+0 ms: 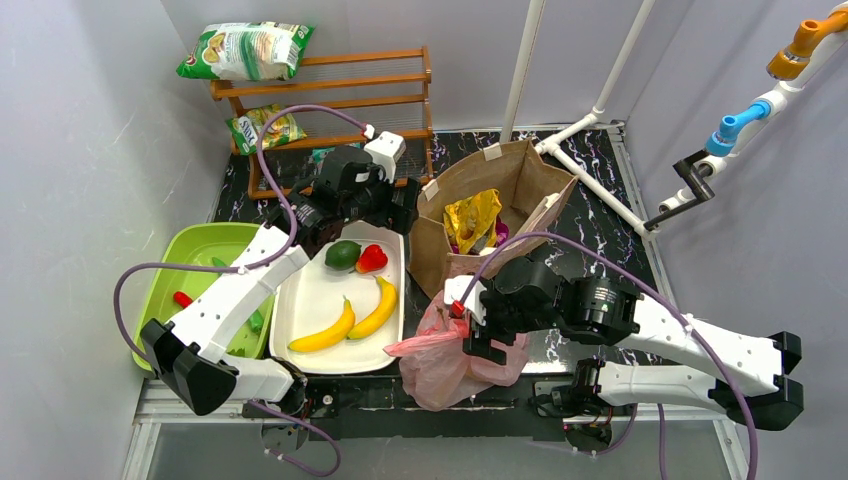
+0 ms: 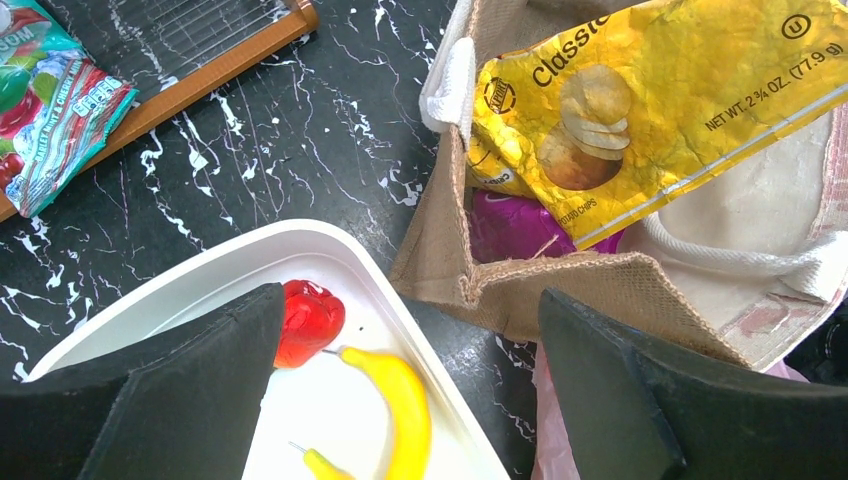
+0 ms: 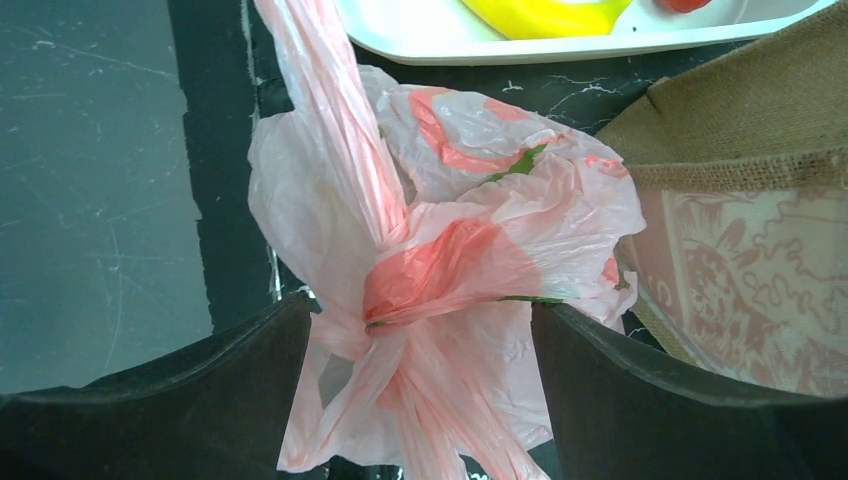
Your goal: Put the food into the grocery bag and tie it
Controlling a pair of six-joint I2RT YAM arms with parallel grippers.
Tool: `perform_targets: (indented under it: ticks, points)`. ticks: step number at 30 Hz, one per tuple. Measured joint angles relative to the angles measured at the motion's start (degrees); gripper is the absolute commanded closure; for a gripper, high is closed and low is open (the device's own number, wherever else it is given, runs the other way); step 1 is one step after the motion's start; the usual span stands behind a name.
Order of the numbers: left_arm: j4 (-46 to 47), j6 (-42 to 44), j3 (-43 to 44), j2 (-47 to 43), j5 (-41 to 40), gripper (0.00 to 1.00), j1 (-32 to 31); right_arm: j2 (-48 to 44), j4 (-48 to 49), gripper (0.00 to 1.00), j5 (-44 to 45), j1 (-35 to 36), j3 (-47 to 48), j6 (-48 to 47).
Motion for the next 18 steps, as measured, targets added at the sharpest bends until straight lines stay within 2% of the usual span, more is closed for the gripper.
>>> perform_targets:
  ticks: [8,12,13,15,18]
  points:
    - [0.0,-0.2,-0.8,-1.1,0.0,0.02,0.0,0.3,3.1,0.13,1.2,0.0,-5.2,-0.1]
    - [0.0,-0.2,-1.2,-1.6,-0.1,0.02,0.0,0.4,3.4,0.21,2.4,0.0,-9.0,0.1]
    - [0.0,-0.2,-1.3,-1.7,-0.1,0.02,0.0,0.4,3.4,0.25,3.0,0.0,-9.3,0.1]
    - [0.0,-0.2,-1.4,-1.7,0.0,0.02,0.0,0.5,3.9,0.39,4.1,0.0,-9.3,0.1]
    - [0.1,-0.3,-1.5,-1.7,0.0,0.02,0.0,0.7,4.8,0.8,5.2,0.0,-9.3,0.1]
